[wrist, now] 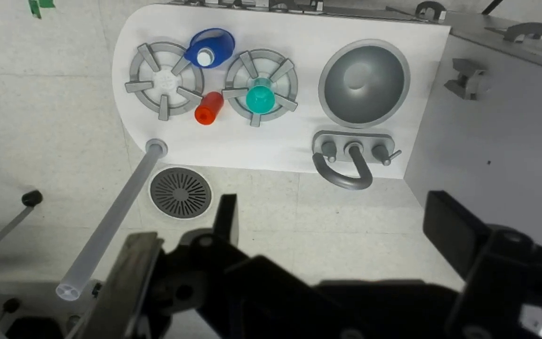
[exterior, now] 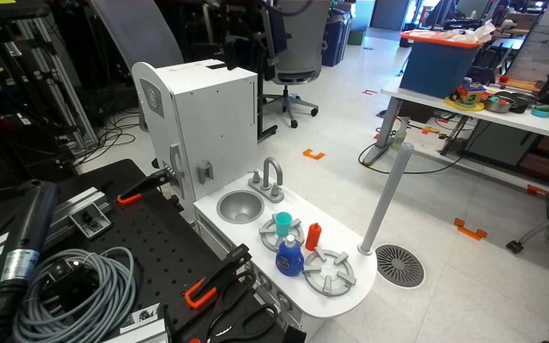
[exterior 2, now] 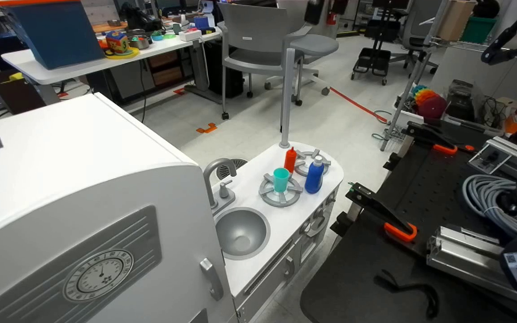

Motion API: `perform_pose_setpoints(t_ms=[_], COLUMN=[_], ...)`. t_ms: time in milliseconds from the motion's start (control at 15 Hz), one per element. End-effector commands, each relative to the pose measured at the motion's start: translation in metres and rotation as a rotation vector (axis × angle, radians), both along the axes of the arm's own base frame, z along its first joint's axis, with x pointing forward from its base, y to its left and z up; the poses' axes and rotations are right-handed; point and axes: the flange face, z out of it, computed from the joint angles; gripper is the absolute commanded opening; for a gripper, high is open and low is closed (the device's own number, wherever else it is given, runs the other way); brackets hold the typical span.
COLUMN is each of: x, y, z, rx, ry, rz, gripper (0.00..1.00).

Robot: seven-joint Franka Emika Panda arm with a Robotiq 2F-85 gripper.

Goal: Put the orange bottle inside the cup

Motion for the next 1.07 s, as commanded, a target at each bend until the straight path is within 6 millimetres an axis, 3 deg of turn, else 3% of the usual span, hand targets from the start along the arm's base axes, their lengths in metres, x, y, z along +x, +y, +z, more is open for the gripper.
perform_pose_setpoints(t_ms=[0,400,733,1000], x=[0.058,0.132,0.172,0.192], y=[-0.021,-0.078,-0.102,-0.108], z=[-0.053,-0.145,-0.236,-0.301], rx=[0.007,0.012,0.094,0.079], ry=[0.011,0.086,0.124,0.143], rz=[-0.059,-0.271,-0.420,-0.482], gripper=[1.00,1.00,1.00,1.00])
